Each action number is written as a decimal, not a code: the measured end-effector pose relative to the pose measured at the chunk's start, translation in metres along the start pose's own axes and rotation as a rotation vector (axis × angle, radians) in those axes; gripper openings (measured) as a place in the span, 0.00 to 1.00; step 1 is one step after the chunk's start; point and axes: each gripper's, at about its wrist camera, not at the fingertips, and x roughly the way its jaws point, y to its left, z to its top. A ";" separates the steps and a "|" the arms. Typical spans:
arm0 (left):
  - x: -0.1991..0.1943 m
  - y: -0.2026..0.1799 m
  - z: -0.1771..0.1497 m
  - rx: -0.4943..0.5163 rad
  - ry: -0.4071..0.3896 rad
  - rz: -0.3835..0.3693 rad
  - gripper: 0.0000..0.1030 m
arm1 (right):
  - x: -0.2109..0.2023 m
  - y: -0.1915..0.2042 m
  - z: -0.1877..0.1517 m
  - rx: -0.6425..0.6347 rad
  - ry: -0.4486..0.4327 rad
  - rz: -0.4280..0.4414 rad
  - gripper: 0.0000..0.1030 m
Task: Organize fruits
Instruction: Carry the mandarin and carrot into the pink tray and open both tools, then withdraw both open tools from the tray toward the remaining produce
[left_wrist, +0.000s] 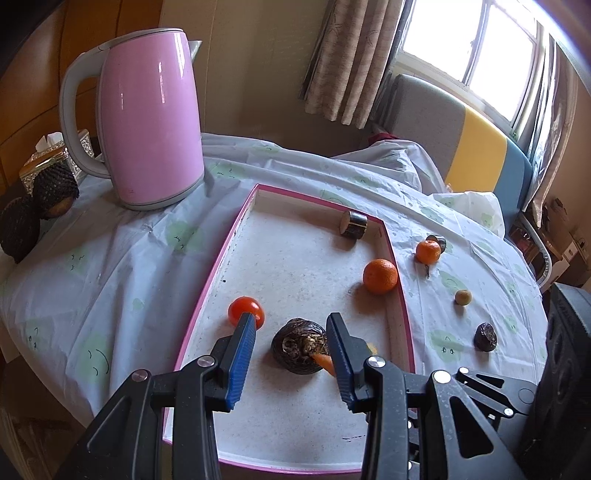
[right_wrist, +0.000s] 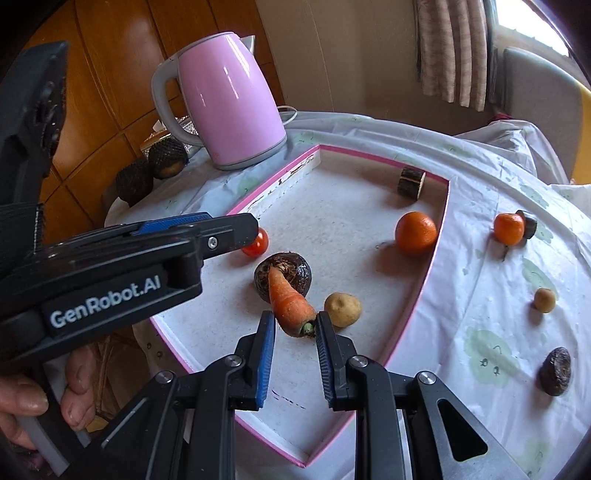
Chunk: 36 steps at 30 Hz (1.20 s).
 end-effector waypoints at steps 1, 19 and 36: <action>0.000 0.000 -0.001 0.000 -0.001 0.000 0.39 | 0.002 -0.001 0.000 0.004 0.005 0.003 0.23; 0.003 -0.009 -0.008 0.030 0.024 -0.015 0.39 | -0.019 -0.020 -0.008 0.091 -0.061 -0.072 0.37; 0.011 -0.057 -0.004 0.148 0.050 -0.066 0.39 | -0.056 -0.102 -0.033 0.324 -0.120 -0.226 0.47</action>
